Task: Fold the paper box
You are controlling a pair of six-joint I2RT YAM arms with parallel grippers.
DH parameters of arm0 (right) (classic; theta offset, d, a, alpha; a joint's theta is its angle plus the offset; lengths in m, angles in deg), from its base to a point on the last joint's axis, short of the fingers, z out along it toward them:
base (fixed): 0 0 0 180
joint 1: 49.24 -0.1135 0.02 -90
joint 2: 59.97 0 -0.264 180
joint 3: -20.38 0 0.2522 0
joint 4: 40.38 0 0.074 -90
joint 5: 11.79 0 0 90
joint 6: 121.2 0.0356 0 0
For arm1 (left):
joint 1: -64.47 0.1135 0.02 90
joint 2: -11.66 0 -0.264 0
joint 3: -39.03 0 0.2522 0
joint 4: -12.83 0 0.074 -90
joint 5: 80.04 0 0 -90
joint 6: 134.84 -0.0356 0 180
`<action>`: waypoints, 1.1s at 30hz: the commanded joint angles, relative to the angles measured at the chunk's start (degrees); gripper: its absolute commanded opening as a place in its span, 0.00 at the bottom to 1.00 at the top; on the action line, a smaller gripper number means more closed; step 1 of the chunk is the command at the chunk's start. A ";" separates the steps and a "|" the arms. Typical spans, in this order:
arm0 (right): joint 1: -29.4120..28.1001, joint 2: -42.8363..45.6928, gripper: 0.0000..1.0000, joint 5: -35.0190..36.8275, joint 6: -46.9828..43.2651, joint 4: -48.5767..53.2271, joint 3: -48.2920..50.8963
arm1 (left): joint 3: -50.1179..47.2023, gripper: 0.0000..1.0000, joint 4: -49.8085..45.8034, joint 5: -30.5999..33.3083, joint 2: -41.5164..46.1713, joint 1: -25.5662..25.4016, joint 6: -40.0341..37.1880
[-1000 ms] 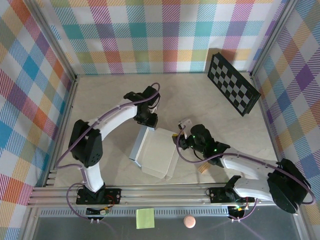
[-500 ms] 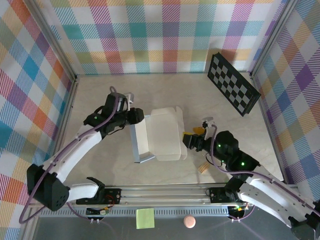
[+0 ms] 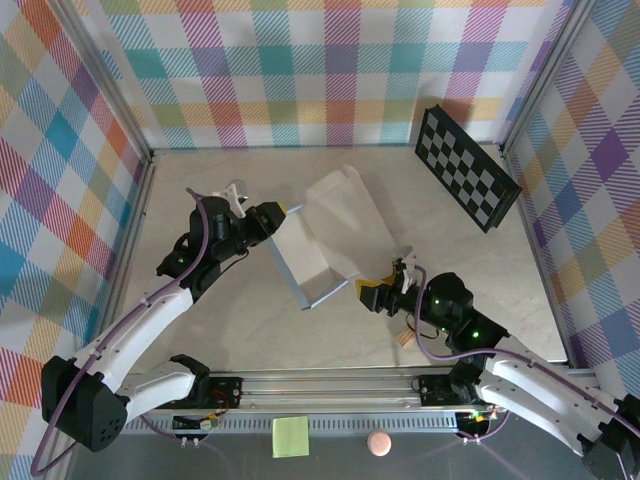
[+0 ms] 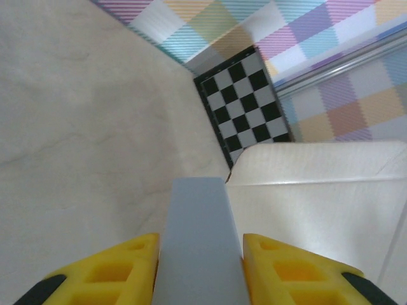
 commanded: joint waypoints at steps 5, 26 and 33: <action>0.29 -2.16 0.48 6.15 -1.17 -6.85 -3.35 | -0.49 0.16 6.96 -3.07 -0.99 0.71 4.47; 0.34 -5.12 0.01 10.24 -6.24 -7.03 -6.72 | -1.70 0.30 5.85 -5.16 -2.96 2.48 3.16; 0.73 -9.22 0.00 9.09 -13.14 0.65 -11.34 | -0.81 0.63 -9.61 0.26 -0.58 4.68 -7.39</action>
